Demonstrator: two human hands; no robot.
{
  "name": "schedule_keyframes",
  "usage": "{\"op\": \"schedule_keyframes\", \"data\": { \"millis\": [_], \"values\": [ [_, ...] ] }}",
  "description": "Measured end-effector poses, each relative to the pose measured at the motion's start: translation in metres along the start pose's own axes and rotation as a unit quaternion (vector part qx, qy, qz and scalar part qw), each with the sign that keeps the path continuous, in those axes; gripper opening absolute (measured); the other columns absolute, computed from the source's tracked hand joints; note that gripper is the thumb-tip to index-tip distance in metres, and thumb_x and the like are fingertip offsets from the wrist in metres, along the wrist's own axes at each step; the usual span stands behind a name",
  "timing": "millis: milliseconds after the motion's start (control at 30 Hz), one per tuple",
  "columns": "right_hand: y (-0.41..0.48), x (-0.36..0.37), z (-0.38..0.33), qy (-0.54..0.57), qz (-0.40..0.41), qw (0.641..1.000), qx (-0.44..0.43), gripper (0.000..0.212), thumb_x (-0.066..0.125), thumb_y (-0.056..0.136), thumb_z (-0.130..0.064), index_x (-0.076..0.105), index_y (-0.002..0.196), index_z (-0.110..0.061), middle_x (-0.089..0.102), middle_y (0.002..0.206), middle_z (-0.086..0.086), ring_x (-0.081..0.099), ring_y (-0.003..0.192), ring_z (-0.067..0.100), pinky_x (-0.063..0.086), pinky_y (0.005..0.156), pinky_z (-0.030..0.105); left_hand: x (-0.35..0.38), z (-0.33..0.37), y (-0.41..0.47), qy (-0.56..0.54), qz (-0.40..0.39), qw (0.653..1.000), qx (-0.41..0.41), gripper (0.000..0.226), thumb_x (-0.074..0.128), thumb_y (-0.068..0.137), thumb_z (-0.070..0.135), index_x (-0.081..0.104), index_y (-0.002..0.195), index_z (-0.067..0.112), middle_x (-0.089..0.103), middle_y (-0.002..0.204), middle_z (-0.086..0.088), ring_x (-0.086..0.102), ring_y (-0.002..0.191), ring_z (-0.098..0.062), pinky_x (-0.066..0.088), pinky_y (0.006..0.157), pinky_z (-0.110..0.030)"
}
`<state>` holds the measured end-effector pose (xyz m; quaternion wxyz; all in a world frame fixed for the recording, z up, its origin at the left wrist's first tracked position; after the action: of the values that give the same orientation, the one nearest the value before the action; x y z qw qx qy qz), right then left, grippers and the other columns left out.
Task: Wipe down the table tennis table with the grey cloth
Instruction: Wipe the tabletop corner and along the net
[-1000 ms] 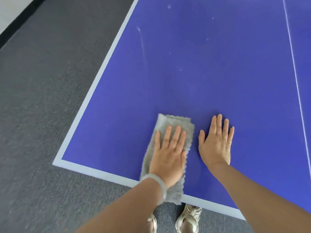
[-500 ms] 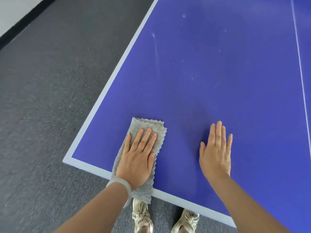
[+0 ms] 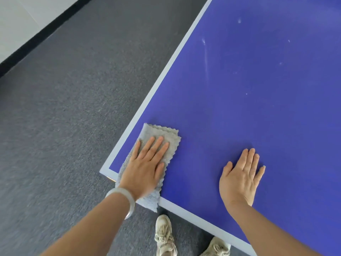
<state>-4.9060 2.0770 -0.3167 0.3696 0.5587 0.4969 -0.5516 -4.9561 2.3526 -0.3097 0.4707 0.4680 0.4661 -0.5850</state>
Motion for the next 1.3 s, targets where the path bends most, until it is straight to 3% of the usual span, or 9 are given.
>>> {"op": "schedule_keyframes", "data": {
  "millis": [233, 433, 600, 767, 900, 1000, 1100, 1200, 1300],
  "values": [
    [0.000, -0.001, -0.002, -0.005, 0.004, 1.000, -0.002, 0.066, 0.028, 0.101, -0.031, 0.007, 0.157, -0.003, 0.002, 0.167, 0.010, -0.005, 0.154, 0.023, -0.006, 0.124, 0.046, -0.012, -0.062, 0.063, -0.038, 0.012, 0.973, -0.227, 0.059, 0.008, 0.102, 0.044, 0.001, 0.159, 0.031, -0.004, 0.166, 0.011, -0.006, 0.153, -0.015, 0.004, 0.121, -0.057],
    [-0.003, -0.005, -0.003, -0.013, -0.003, 1.000, -0.002, 0.067, 0.028, 0.101, -0.032, 0.006, 0.157, -0.003, 0.000, 0.167, 0.010, -0.006, 0.154, 0.023, -0.005, 0.124, 0.047, -0.003, -0.035, -0.003, -0.045, 0.028, 0.951, -0.304, 0.058, 0.005, 0.102, 0.041, -0.003, 0.158, 0.032, -0.009, 0.166, 0.012, -0.012, 0.152, -0.014, 0.000, 0.116, -0.067],
    [-0.002, -0.006, -0.006, -0.024, -0.010, 1.000, 0.000, 0.069, 0.028, 0.101, -0.036, 0.005, 0.157, -0.002, -0.001, 0.166, 0.011, -0.006, 0.154, 0.024, -0.007, 0.124, 0.047, 0.014, -0.011, -0.039, -0.072, -0.014, 0.922, -0.379, 0.063, 0.000, 0.096, 0.046, -0.004, 0.158, 0.033, -0.010, 0.164, 0.015, -0.013, 0.152, -0.016, -0.002, 0.113, -0.070],
    [-0.002, -0.005, -0.004, -0.025, -0.005, 1.000, -0.002, 0.070, 0.028, 0.101, -0.037, 0.005, 0.157, -0.003, -0.001, 0.166, 0.010, -0.006, 0.154, 0.024, -0.007, 0.124, 0.047, 0.003, -0.040, -0.006, -0.062, -0.004, 0.945, -0.322, 0.060, 0.006, 0.099, 0.047, -0.004, 0.157, 0.036, -0.010, 0.164, 0.017, -0.015, 0.152, -0.015, -0.003, 0.112, -0.074],
    [-0.002, -0.004, -0.004, -0.019, 0.002, 1.000, -0.007, 0.070, 0.029, 0.100, -0.037, 0.008, 0.157, -0.002, 0.003, 0.166, 0.011, -0.003, 0.154, 0.025, -0.005, 0.124, 0.048, -0.003, -0.084, 0.007, -0.107, 0.004, 0.919, -0.379, 0.057, 0.010, 0.102, 0.049, -0.003, 0.157, 0.039, 0.000, 0.166, 0.015, 0.001, 0.153, -0.025, 0.008, 0.113, -0.072],
    [-0.003, -0.005, -0.004, -0.023, -0.001, 1.000, -0.005, 0.070, 0.029, 0.101, -0.037, 0.007, 0.157, -0.002, 0.003, 0.166, 0.012, -0.003, 0.154, 0.026, -0.004, 0.124, 0.049, -0.001, -0.056, 0.003, -0.072, 0.014, 0.914, -0.398, 0.061, 0.006, 0.101, 0.047, -0.006, 0.158, 0.028, -0.003, 0.167, 0.007, -0.003, 0.152, -0.031, 0.007, 0.114, -0.071],
    [-0.002, -0.006, -0.005, -0.031, -0.004, 1.000, -0.006, 0.070, 0.026, 0.100, -0.037, 0.006, 0.157, -0.002, 0.001, 0.166, 0.012, -0.004, 0.154, 0.026, -0.004, 0.123, 0.050, 0.007, 0.014, -0.004, -0.046, 0.017, 0.941, -0.335, 0.065, 0.008, 0.101, 0.046, -0.008, 0.158, 0.021, -0.004, 0.167, 0.003, -0.002, 0.152, -0.036, 0.002, 0.114, -0.070],
    [-0.003, -0.005, -0.005, -0.026, -0.001, 1.000, -0.008, 0.069, 0.026, 0.101, -0.037, 0.005, 0.157, -0.002, 0.001, 0.166, 0.012, -0.004, 0.154, 0.026, -0.005, 0.124, 0.049, 0.019, 0.096, -0.011, -0.047, 0.026, 0.972, -0.227, 0.067, 0.022, 0.100, 0.045, 0.005, 0.159, 0.018, 0.008, 0.166, 0.001, 0.013, 0.150, -0.040, 0.007, 0.112, -0.072],
    [-0.003, -0.005, -0.004, -0.018, 0.001, 1.000, -0.011, 0.069, 0.026, 0.101, -0.037, 0.006, 0.157, -0.002, 0.002, 0.166, 0.012, -0.003, 0.154, 0.026, -0.003, 0.124, 0.049, 0.025, 0.135, -0.017, -0.054, 0.016, 0.993, -0.104, 0.068, 0.031, 0.099, 0.046, 0.012, 0.159, 0.020, 0.010, 0.166, 0.002, 0.011, 0.151, -0.038, 0.011, 0.113, -0.072]
  ]
}}
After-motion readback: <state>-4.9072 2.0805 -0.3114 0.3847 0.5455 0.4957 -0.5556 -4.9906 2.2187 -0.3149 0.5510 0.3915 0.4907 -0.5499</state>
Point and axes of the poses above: each hand's wrist, its own y-axis towards the middle knuckle, its own x-axis out of the palm, z = x × y, the point moved 7 cm from there along y, towards the middle knuckle
